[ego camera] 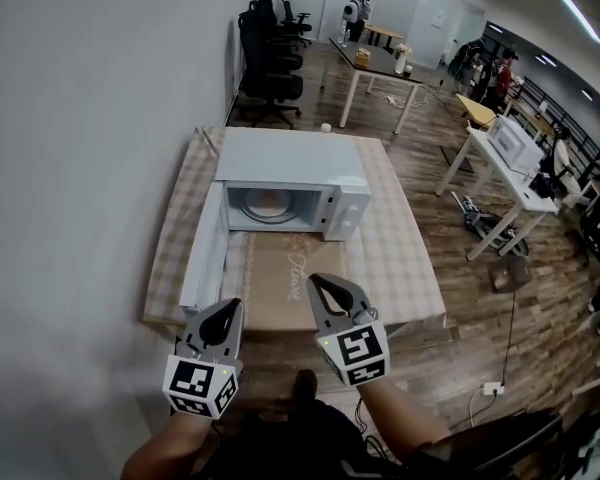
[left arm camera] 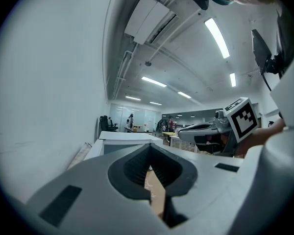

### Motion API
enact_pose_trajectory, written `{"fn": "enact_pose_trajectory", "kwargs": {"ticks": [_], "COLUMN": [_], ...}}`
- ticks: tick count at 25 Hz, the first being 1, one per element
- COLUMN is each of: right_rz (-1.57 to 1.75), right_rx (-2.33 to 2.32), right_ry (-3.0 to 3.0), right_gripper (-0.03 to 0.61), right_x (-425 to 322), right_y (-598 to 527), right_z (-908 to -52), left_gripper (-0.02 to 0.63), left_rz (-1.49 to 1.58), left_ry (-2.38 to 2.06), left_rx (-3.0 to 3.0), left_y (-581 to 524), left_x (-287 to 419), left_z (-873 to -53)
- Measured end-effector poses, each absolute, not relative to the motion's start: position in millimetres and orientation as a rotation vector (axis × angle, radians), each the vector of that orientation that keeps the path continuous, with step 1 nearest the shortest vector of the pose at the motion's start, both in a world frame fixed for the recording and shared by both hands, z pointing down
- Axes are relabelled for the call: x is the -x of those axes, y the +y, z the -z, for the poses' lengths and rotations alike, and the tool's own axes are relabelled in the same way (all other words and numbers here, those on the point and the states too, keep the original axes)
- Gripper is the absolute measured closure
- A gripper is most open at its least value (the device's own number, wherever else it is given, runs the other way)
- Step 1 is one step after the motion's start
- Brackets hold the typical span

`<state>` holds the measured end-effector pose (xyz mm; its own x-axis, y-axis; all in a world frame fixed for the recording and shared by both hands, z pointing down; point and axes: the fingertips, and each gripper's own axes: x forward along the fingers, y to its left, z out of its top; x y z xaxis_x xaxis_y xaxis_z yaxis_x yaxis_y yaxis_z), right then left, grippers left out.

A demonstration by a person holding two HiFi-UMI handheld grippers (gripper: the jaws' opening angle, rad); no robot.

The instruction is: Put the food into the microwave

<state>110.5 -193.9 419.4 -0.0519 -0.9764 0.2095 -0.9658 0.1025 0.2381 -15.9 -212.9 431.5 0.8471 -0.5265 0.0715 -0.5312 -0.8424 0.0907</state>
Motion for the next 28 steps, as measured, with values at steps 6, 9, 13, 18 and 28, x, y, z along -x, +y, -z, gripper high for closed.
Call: {"fn": "enact_pose_trajectory", "kwargs": {"ticks": [6, 9, 13, 18, 28], "right_rz": [-0.018, -0.054, -0.023, -0.099, -0.113], "right_rx": [-1.969, -1.991, -1.973, -1.963, -2.017], "right_ry": [-2.133, -2.15, -2.193, -2.257, -2.227], "right_gripper": [0.565, 0.569, 0.569, 0.571, 0.571], "right_x": [-122, -134, -143, -154, -197], "right_y": [-167, -154, -144, -151, -159], "right_z": [-420, -417, -407, -412, -407], "left_gripper": [0.606, 0.606, 0.606, 0.606, 0.606], "left_rz": [-0.078, -0.071, -0.056, -0.041, -0.057], "left_ry": [-0.896, -0.923, -0.947, -0.998, -1.02], "left_rx": [-2.891, -2.874, -2.874, -2.875, -2.869], "left_y": [-208, -207, -198, -204, -210], "left_x": [18, 11, -2, -16, -40], "left_z": [-427, -418, -406, -399, -395]}}
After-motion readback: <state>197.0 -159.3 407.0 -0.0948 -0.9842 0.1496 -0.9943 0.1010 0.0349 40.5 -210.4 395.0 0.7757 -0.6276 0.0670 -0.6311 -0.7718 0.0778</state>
